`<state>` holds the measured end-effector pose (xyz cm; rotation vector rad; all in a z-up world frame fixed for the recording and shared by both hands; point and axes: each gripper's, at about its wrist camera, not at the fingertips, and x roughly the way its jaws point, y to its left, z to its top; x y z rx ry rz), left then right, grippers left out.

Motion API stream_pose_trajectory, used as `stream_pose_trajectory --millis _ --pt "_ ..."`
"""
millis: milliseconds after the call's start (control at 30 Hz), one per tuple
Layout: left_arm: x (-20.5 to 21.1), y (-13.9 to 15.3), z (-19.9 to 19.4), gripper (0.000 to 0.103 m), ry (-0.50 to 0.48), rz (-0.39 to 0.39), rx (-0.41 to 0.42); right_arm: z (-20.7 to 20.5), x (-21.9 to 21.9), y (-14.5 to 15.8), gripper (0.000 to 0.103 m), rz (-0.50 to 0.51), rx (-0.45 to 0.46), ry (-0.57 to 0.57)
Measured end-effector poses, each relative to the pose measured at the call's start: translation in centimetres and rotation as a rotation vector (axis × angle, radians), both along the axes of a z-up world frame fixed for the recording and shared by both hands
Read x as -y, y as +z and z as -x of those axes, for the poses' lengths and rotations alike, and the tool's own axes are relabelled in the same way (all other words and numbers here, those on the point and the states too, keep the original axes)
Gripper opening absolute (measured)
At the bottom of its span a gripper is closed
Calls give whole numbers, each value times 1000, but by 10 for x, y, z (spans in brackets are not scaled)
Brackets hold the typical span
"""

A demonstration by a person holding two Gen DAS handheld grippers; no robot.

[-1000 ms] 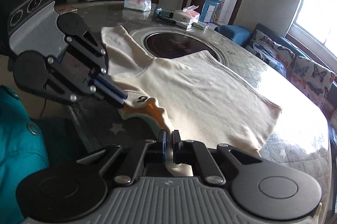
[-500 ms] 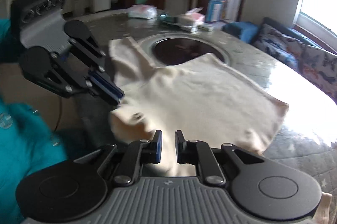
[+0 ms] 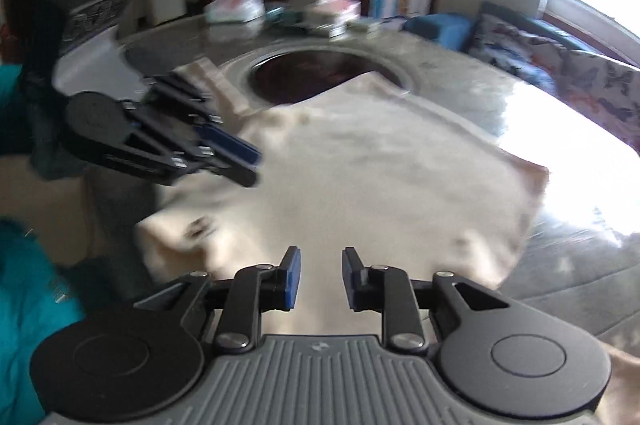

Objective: Fold clothes
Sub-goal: 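Open both grippers and release the flattened sweatshirt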

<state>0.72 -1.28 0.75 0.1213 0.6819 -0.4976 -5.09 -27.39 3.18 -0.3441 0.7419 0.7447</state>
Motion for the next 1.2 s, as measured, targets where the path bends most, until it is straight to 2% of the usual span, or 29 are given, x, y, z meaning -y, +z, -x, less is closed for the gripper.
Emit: stream_pose_trajectory --millis 133,267,433,667,900,1100,1200 --pt "-17 -2 -20 27 96 44 -51 -45 7 1 29 -19 4 -109" --pt "-31 -9 -24 27 139 60 -87 -103 20 -7 30 -23 2 -225" --pt "-38 -10 -20 27 154 92 -96 -161 38 -23 30 -51 -52 -351" --pt "-43 -9 -21 27 174 119 -99 -206 49 -33 30 -71 -45 -424" --pt "-43 -8 -19 30 187 121 -93 -211 40 -32 30 -26 2 -402" --pt "-41 -6 -15 31 191 117 -85 -172 31 -17 35 -6 23 -320" --pt "-38 -4 -13 37 190 108 -75 -148 30 -15 37 -3 21 -291"
